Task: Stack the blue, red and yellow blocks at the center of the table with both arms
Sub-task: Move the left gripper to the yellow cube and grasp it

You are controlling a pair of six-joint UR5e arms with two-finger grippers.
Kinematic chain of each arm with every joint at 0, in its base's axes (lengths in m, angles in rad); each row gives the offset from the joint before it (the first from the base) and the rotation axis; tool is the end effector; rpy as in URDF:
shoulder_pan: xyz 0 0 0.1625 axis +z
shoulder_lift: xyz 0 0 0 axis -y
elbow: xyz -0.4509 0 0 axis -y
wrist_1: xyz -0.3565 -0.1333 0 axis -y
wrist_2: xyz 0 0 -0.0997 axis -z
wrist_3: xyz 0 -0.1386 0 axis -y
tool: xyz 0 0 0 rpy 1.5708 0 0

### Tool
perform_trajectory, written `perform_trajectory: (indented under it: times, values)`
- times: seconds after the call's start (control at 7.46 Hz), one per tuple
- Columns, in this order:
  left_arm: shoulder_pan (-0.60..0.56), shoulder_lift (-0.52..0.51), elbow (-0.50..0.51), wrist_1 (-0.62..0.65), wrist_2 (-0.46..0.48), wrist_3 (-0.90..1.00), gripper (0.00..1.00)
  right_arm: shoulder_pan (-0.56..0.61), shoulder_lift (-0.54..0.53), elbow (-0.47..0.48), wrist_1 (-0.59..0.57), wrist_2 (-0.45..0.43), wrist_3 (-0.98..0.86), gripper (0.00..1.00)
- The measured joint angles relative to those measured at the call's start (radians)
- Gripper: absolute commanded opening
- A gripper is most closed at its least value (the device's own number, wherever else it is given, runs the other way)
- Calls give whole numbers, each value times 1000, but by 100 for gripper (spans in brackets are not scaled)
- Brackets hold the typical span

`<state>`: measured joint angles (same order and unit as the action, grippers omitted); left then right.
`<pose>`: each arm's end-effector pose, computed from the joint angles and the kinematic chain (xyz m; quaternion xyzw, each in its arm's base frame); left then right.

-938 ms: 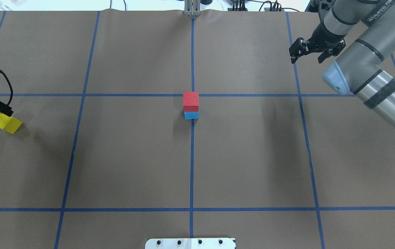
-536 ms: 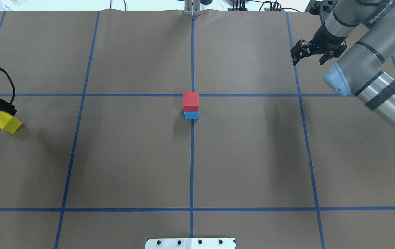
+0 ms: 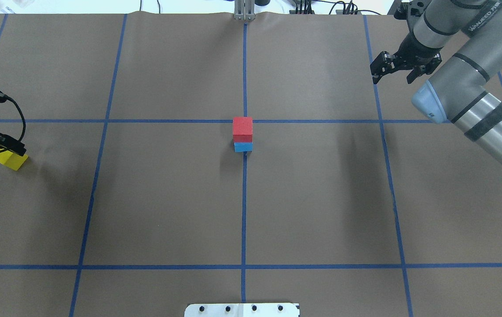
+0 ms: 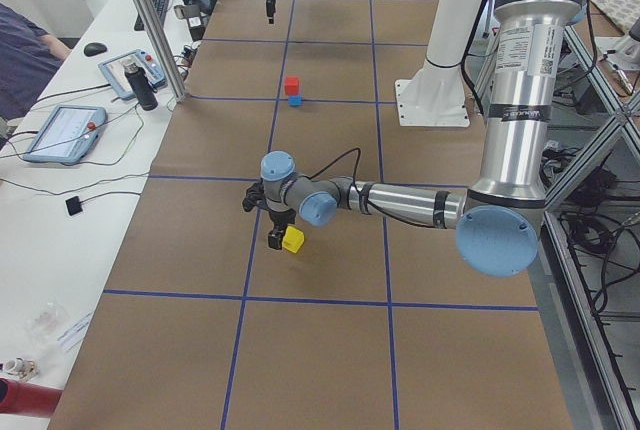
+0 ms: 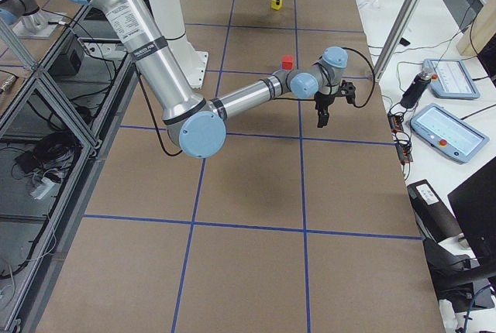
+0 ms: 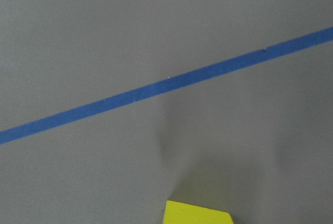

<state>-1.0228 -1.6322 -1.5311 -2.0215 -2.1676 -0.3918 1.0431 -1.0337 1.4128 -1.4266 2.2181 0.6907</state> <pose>0.2262 -0.4770 0.6615 0.0700 0.3561 0.1411 0.9211 -0.3113 -0.6328 0.4639 0.0253 -0.3923 -0.0074 0.9195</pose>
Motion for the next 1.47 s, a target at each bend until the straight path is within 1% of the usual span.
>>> perform_trajectory:
  times: [0.67,0.8,0.94,1.07,1.21,1.47]
  values:
    - [24,3,25,-3,2,6,98,0,-3,1,1,0,-1,99]
    - [23,3,23,-3,0,6,84,0,-2,1,1,0,-1,99]
    - [23,8,18,-6,-1,7,40,0,-2,2,2,0,-1,99]
    - [23,20,15,-20,-1,8,4,0,-1,2,2,0,-1,99]
    - [23,37,14,-43,-1,9,0,0,0,3,2,0,0,99]
    - [22,51,0,-59,-19,10,0,0,2,6,2,-1,2,99]
